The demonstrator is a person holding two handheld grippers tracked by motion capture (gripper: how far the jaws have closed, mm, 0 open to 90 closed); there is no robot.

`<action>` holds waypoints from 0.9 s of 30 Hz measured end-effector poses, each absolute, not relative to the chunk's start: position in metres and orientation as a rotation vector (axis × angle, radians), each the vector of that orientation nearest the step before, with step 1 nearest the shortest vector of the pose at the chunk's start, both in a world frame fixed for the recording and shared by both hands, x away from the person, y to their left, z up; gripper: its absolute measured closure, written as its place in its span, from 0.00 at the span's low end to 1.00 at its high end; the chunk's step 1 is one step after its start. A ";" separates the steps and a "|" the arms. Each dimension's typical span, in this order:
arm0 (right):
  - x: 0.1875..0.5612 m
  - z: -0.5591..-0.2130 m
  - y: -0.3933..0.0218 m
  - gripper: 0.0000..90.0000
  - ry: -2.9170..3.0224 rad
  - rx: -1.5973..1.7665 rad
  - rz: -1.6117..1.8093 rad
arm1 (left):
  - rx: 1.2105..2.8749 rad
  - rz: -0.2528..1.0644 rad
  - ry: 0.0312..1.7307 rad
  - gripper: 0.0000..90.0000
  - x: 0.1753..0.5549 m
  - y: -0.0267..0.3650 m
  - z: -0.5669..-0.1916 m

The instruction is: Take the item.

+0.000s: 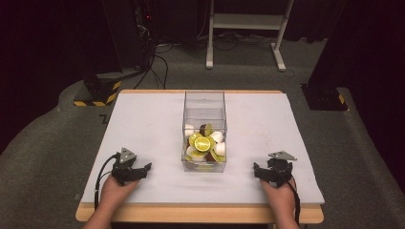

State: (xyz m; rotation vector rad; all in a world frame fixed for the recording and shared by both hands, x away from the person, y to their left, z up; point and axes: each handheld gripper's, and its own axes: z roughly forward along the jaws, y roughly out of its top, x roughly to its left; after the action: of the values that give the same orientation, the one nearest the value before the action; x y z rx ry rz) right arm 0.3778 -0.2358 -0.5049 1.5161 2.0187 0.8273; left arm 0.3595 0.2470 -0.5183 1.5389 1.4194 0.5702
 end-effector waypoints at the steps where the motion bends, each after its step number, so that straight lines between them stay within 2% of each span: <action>1: 0.378 -0.505 -0.236 0.15 2.019 1.516 0.827 | 1.539 0.570 1.419 0.30 0.359 0.247 -0.518; 27: 0.378 -0.504 -0.236 0.15 2.023 1.511 0.824 | 1.543 0.568 1.419 0.30 0.360 0.247 -0.518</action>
State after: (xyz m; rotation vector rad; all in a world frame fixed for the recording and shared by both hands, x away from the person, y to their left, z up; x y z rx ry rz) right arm 0.3777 -0.2359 -0.5044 1.5113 2.0232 0.8239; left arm 0.3597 0.2473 -0.5182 1.5433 1.4188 0.5680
